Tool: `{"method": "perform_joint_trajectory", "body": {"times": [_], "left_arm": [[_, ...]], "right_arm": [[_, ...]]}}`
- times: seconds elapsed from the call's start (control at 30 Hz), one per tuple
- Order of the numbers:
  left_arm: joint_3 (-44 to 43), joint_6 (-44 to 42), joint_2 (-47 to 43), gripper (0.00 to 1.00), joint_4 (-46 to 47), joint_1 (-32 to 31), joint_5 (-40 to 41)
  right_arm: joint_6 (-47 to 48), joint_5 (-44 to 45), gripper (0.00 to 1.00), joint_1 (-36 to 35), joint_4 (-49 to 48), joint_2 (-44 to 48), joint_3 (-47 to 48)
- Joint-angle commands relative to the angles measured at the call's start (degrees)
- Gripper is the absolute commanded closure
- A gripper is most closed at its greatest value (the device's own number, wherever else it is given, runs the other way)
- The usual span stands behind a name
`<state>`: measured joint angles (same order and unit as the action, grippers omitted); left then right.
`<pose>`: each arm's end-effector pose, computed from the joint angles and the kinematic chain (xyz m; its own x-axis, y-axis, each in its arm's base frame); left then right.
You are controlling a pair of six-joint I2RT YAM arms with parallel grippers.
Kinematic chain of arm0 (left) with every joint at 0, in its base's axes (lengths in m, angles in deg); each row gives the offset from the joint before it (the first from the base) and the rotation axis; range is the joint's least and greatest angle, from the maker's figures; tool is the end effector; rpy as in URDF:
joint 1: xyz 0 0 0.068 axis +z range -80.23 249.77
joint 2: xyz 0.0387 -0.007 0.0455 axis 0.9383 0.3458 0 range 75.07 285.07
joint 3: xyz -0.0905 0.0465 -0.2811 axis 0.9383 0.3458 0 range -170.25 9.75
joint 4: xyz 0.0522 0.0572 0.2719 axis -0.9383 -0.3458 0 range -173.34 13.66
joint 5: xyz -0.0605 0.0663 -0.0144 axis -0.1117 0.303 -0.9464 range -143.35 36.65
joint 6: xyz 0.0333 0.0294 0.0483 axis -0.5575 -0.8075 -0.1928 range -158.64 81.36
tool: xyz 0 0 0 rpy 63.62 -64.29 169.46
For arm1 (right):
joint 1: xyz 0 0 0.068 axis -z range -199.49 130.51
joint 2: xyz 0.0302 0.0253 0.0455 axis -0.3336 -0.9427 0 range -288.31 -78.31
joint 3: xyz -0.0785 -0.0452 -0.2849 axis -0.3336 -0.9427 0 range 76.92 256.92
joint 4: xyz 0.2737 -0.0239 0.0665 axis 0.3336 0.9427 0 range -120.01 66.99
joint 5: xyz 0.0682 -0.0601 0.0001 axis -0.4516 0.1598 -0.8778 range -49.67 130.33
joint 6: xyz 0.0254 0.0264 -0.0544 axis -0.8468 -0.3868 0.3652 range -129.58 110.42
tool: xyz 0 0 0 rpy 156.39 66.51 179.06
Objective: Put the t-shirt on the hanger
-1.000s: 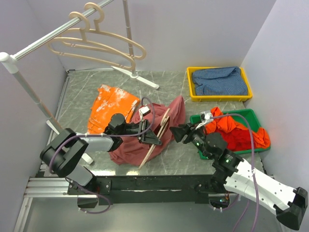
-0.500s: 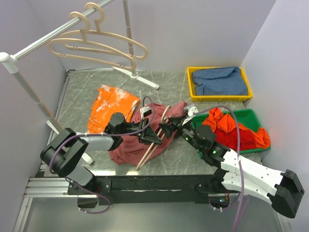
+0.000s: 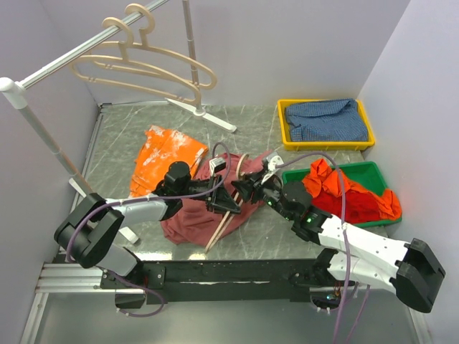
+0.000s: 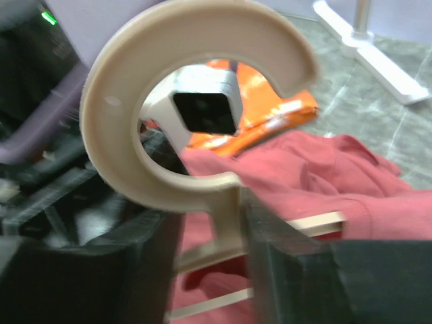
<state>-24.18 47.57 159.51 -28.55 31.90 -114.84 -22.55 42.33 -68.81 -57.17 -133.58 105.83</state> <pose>0.2143 -0.2241 0.2300 -0.9862 0.1635 -0.0243 0.0277 0.0184 -0.9994 0.1618 0.1855 0.2893 -0.1562 0.1625 -0.9743 -0.7183 0.6583 0.2250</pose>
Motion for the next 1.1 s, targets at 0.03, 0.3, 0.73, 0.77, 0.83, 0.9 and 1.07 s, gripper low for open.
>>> {"method": "perform_joint_trajectory", "body": {"times": [0.03,0.3,0.73,0.77,0.83,0.9,1.07], "left_arm": [[-2.45,-6.49,-3.32,0.88,-5.86,-0.28,0.05],[-7.9,-26.7,-10.87,0.63,-40.63,0.16,13.58],[-10.19,-37.43,-23.18,0.57,-62.55,2.8,24.49],[-10.36,-37.96,-24.14,0.56,-64.3,2.97,25.19],[-10.45,-38.31,-24.94,0.56,-65.19,3.15,25.72],[-10.19,-38.49,-25.56,0.54,-66.6,3.33,26.77],[-8.78,-38.49,-27.92,0.52,-66.86,5.78,27.12]], "right_arm": [[-0.56,-0.68,0.73,-0.34,-5.71,-1.6,2.03],[1.54,1.08,1.0,-0.34,-5.98,-2.48,0.71],[2.69,2.13,1.0,-0.69,-8.88,-3.97,-1.66],[2.69,2.13,1.0,-0.69,-8.88,-4.06,-1.66],[2.78,2.39,1.0,-0.78,-8.88,-4.32,-1.66],[2.86,2.22,1.0,-0.95,-8.88,-4.15,-1.83],[3.13,3.01,1.0,-1.13,-8.88,-3.1,-3.06]]}}
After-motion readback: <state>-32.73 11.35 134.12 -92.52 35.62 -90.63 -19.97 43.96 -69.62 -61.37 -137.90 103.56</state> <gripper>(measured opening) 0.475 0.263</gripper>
